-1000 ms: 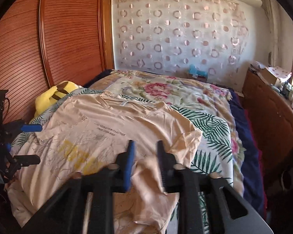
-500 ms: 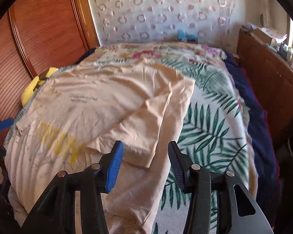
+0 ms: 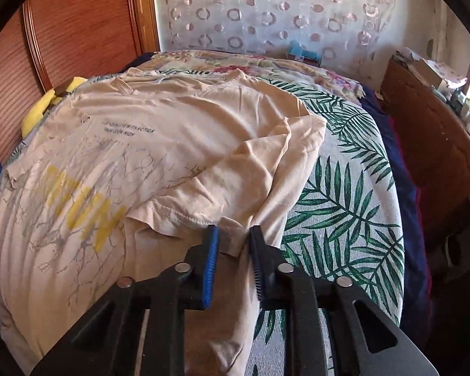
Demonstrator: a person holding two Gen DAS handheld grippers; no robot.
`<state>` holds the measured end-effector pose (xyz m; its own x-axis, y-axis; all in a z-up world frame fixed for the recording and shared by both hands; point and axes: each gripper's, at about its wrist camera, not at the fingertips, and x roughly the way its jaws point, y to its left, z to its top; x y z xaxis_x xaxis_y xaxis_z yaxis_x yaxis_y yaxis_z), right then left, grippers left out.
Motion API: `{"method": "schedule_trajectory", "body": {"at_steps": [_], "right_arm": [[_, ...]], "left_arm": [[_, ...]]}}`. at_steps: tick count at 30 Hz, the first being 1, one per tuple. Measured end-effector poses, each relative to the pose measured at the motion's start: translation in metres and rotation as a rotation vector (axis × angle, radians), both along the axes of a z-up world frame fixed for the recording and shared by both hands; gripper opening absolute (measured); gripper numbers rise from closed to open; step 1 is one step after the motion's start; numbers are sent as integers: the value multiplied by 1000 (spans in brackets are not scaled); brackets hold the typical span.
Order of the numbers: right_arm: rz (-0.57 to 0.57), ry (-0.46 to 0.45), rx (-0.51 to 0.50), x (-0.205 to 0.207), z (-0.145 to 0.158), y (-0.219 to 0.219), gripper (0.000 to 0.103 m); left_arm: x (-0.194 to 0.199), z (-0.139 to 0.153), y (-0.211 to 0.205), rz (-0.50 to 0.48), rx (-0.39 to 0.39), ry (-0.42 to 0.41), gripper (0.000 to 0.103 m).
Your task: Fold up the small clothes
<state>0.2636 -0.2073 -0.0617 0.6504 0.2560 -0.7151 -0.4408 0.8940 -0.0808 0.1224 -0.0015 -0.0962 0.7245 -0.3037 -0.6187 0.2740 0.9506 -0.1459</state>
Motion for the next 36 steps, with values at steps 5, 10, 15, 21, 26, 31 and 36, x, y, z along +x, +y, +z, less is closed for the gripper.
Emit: {"method": "schedule_trajectory", "body": {"at_steps": [5,10,15,21,26,31,36], "right_arm": [[-17,-87,29,-7,15,-6,4],[38,-151,60,-19,33,1,2],[104,-158,60,-9,47,26,2],[147,-136,26,36,49,66,2],[174,-70,47,61,44,84,2],[139,-38,38,76,42,79,20],[73,-60,71,75,46,53,48]], "left_arm": [[-1,-1,4,5,-13,5,101],[0,-5,4,3,-18,20,101],[1,-6,2,2,-13,20,101],[-2,-8,5,13,-15,25,101],[-3,-13,11,22,-20,35,101],[-3,-15,16,26,-25,40,101],[-2,-13,19,33,-28,33,101]]}}
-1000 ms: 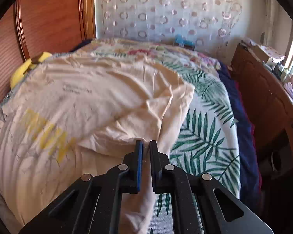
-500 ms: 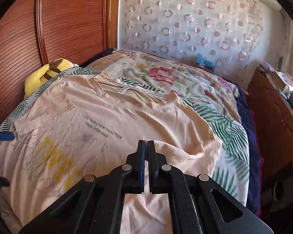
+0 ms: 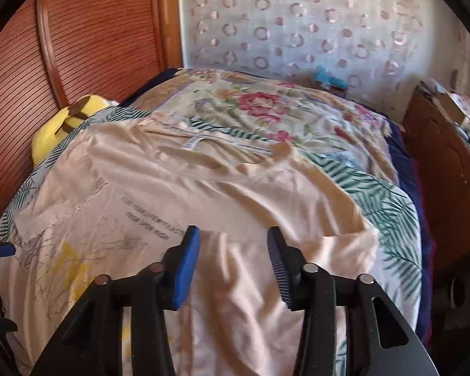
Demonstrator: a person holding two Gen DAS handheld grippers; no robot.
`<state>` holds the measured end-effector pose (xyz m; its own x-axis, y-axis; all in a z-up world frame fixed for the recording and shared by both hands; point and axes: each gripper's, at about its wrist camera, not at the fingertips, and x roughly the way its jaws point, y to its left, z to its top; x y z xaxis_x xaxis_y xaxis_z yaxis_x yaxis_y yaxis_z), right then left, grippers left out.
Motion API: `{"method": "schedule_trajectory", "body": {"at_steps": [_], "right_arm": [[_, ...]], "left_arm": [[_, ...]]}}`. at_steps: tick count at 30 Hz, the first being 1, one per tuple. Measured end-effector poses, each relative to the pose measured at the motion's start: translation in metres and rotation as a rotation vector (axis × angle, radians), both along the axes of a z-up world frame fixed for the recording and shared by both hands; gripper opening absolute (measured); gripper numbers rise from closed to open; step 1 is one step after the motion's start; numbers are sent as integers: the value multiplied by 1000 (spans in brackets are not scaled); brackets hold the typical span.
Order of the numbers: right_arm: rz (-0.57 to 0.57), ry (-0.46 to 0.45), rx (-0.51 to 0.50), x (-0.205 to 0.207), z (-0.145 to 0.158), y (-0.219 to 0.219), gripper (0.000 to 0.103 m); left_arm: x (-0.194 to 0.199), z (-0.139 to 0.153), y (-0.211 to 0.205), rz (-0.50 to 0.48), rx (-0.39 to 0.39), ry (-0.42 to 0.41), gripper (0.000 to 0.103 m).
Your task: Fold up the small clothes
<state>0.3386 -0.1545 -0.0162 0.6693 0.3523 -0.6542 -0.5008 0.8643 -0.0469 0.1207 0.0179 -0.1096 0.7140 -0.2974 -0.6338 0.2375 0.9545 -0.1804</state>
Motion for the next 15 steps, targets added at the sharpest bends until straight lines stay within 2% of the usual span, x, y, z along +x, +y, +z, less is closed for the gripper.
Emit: {"method": "schedule_trajectory", "body": {"at_steps": [7,11,15], "right_arm": [[-87,12,0,0,-18,-32,48],[-123,13,10,7,-30,-40,48],[-167,33,9,23,-41,-48,53]], "left_arm": [[10,9,16,30,37,-22,101],[28,15,41,69,38,-20,101],[45,15,64,115,69,-14,101]]}}
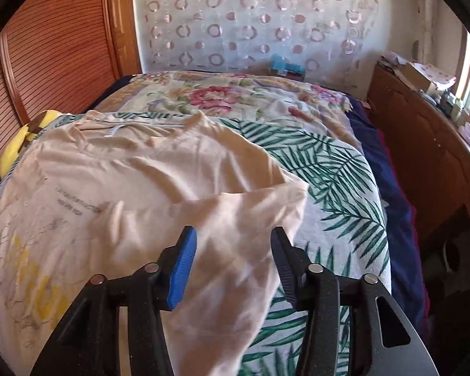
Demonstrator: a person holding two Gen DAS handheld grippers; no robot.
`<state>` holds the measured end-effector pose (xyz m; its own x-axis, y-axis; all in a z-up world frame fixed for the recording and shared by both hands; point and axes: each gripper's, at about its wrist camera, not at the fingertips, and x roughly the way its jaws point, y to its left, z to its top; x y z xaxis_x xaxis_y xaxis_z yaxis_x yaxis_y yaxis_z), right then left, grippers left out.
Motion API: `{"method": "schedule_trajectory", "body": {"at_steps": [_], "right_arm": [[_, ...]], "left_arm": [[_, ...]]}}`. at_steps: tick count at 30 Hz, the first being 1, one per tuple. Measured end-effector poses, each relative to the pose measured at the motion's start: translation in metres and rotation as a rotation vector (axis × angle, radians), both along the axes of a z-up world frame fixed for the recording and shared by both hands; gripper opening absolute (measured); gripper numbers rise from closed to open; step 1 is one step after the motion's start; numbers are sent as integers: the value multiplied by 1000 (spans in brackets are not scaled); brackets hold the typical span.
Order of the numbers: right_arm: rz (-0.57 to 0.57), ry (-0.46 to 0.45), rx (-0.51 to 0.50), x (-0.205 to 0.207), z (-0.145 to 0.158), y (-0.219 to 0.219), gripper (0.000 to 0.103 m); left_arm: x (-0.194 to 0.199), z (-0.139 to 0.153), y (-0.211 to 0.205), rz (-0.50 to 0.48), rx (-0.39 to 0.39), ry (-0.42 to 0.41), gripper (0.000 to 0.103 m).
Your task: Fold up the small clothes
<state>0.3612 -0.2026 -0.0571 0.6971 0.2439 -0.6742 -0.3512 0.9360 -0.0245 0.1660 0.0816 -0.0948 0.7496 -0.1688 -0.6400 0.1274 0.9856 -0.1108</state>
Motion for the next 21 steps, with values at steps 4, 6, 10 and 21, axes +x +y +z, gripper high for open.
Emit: {"method": "schedule_trajectory", "body": {"at_steps": [4,6,10,21], "right_arm": [[-33,21,-5,15,-1,-7,53],[-24,29,0,18,0,-6,53],[-15,12,-4,17,1,-1,53],[-15,4,4,18,-5,-11,59]], "left_arm": [[19,-5,23,35,19,23,101],[28,-8,34,51,28,31,101],[44,-16,56,85,46,56,92],[95,-41,110,157,-6,155,71]]}}
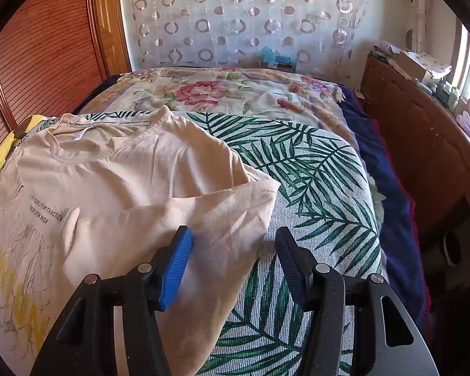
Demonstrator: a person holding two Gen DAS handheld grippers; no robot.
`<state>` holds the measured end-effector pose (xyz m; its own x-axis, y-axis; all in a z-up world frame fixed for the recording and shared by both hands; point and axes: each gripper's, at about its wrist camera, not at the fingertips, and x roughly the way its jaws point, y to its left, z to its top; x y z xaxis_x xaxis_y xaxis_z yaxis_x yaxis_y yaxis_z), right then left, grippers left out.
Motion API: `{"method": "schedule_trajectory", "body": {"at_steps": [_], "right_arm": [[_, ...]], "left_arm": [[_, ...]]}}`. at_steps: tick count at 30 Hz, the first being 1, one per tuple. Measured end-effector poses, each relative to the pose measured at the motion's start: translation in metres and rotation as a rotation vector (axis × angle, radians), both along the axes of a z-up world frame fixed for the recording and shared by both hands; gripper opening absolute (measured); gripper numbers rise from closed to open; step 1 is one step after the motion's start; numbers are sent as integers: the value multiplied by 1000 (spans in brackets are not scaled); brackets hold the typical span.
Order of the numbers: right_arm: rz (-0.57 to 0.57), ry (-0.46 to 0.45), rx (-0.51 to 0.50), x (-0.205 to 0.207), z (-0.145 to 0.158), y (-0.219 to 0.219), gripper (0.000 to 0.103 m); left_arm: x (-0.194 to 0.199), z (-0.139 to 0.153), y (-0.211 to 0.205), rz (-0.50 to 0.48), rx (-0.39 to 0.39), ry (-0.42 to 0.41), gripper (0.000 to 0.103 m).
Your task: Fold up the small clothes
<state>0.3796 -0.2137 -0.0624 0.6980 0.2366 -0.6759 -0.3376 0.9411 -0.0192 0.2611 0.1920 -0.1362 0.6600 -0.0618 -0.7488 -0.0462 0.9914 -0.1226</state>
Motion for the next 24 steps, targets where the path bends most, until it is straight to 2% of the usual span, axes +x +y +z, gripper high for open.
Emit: {"method": "schedule_trajectory", "body": {"at_steps": [4,10,11,12,13,14,16,24], "right_arm": [[-2,2,2,3,1,-1,61],[-1,2,2,4,1,-1,61],[-1,3,2,4,1,-1,61],[-1,3,3,4,1,-1,61],[-1,3,3,4,1,-1,61],[-1,3,2,4,1,-1,61],[0,3,3,4,1,-1,61],[1,2,2,4,1,-1,61]], "left_arm": [[15,-9,7,20,-33,35,59],[22,-9,6,37,-9,20,44],[22,-9,3,31,3,19,35],[22,-9,1,24,13,18,29],[23,-9,-1,12,14,17,17],[23,-9,-3,1,5,18,9],[24,-8,-5,-4,6,18,7],[15,9,-12,-23,-2,-39,6]]}}
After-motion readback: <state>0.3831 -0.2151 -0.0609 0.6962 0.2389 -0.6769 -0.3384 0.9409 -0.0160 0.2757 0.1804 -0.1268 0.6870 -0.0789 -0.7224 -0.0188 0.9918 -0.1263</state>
